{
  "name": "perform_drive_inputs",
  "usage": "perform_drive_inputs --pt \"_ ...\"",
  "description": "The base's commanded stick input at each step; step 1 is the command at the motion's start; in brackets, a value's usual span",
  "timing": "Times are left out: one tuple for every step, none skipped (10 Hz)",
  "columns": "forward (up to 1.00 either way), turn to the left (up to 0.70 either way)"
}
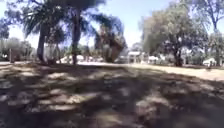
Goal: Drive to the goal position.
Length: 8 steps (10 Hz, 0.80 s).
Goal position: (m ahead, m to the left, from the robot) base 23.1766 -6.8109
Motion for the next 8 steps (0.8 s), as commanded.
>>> perform_drive_inputs --pt "0.7 0.0" --pt "0.7 0.0" --pt "0.7 0.0" --pt "0.7 0.0" --pt "0.7 0.0" --pt "0.7 0.0" --pt "0.7 0.0" --pt "0.7 0.0"
